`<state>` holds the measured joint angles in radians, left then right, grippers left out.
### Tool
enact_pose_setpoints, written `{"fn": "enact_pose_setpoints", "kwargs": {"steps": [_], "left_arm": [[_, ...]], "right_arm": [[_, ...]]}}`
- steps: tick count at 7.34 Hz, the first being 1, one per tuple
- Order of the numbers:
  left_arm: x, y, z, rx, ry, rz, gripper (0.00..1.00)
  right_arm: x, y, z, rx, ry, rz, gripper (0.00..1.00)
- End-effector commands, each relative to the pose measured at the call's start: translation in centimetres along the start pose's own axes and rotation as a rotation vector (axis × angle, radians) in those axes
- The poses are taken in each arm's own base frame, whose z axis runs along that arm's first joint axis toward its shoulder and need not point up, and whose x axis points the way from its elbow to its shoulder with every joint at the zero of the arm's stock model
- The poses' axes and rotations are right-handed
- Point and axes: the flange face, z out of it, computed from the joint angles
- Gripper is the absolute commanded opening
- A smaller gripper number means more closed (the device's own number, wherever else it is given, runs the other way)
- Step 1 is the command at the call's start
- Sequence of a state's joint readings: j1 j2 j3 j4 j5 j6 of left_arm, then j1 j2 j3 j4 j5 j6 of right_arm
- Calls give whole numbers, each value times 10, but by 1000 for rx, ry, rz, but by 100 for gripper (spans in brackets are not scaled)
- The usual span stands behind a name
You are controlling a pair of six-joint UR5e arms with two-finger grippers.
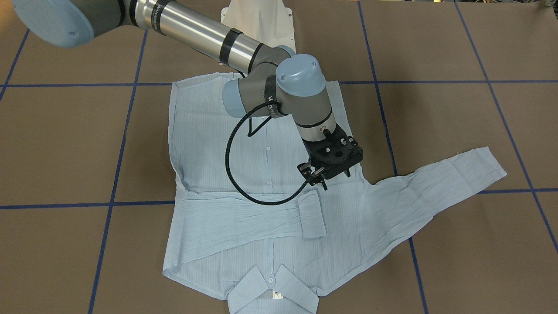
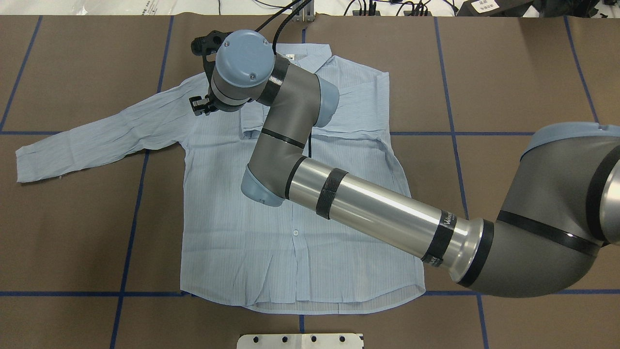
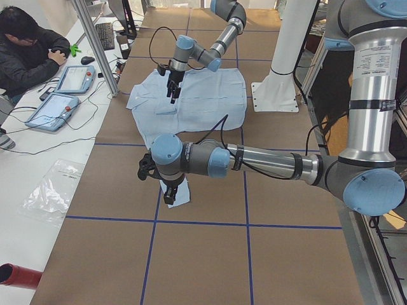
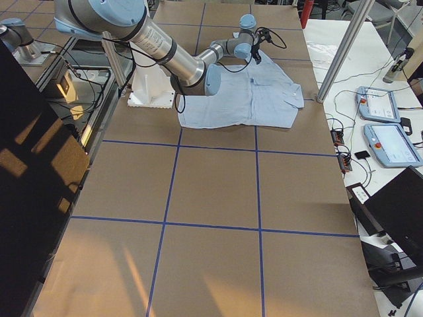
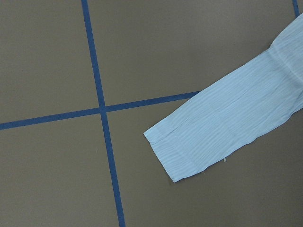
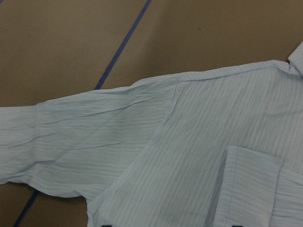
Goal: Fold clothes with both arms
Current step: 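Reach the right gripper across to the sleeve cuff nearest the left arm, then fold the grasped sleeve across the shirt body with the right gripper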
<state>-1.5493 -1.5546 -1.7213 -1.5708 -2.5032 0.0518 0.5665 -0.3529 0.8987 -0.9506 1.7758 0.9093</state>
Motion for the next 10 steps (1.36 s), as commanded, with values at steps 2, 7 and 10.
{"fn": "enact_pose_setpoints", "kwargs": {"steps": [2, 7, 10], "left_arm": [[1, -4, 0, 11, -3, 1, 100], [-2, -1, 2, 14, -2, 5, 100], [-4, 1, 3, 12, -3, 0, 100]], "right_arm": [[34, 18, 21, -6, 52, 159, 99], [36, 46, 77, 36, 180, 438, 98], [41, 50, 90, 26, 194, 438, 97]]}}
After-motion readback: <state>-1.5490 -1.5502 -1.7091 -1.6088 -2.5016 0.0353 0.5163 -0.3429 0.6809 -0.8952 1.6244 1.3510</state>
